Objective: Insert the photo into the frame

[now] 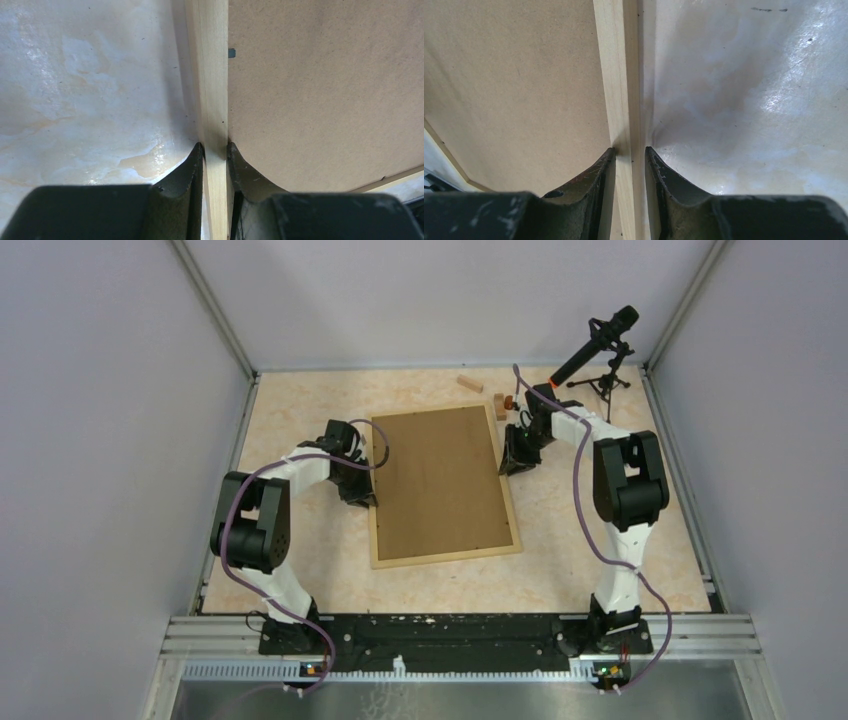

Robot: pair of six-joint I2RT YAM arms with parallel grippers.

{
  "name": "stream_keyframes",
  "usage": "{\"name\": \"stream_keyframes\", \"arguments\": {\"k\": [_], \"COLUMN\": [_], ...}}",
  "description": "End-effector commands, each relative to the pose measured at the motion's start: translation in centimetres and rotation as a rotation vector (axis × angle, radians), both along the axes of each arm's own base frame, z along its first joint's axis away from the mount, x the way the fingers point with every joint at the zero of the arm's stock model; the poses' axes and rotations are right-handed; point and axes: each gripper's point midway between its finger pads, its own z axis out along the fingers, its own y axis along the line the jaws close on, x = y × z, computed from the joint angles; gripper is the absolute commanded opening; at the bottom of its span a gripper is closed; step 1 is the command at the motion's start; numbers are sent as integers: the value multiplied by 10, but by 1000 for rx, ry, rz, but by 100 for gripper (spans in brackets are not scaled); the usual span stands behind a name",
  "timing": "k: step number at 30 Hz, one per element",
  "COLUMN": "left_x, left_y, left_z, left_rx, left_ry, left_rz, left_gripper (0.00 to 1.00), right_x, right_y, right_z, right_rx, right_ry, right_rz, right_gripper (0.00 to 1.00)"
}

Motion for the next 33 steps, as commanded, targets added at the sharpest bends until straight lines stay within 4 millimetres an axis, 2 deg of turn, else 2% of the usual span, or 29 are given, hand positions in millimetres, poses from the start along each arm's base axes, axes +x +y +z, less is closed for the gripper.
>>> {"name": "stream_keyframes", "arguments": {"k": [1, 6, 12, 16, 18, 21, 23, 26, 27, 30, 31, 33], "left_x": [-19, -19, -18, -17, -17, -17, -17, -15, -14, -10, -8, -1], "left_y": [26, 25, 24, 23, 22, 22, 21, 21, 21, 21, 21, 19], "left_z": [-35, -35, -35, -34, -34, -34, -33, -32, -31, -28, -26, -22], "left_rx": [137, 135, 131, 127, 125, 125, 123, 123, 124, 132, 131, 126], "left_ry": [82, 82, 79, 79, 78, 76, 76, 69, 67, 62, 62, 60], "left_rz": [-8, -10, -10, -15, -17, -18, -21, -20, -19, -19, -24, -23], "left_gripper": [0, 0, 0, 0, 0, 0, 0, 0, 0, 0, 0, 2], "right_x": [-11, -17, -38, -51, -51, -53, -54, -63, -63, -57, -60, -79], "right_y": [-11, -11, 2, 2, -4, 13, 37, 88, 96, 94, 97, 110], "right_z": [-15, -26, -54, -78, -87, -87, -84, -70, -63, -45, -39, -27], "right_rx": [-53, -114, -220, -368, -504, -585, -505, -168, -92, -34, -2, 99], "right_ry": [36, 48, 91, 115, 96, 65, 75, 134, 139, 105, 104, 127], "right_rz": [8, 1, -6, -39, -53, -2, 37, 124, 131, 114, 123, 142], "right_gripper": [28, 27, 27, 27, 27, 30, 34, 42, 43, 42, 40, 39]}}
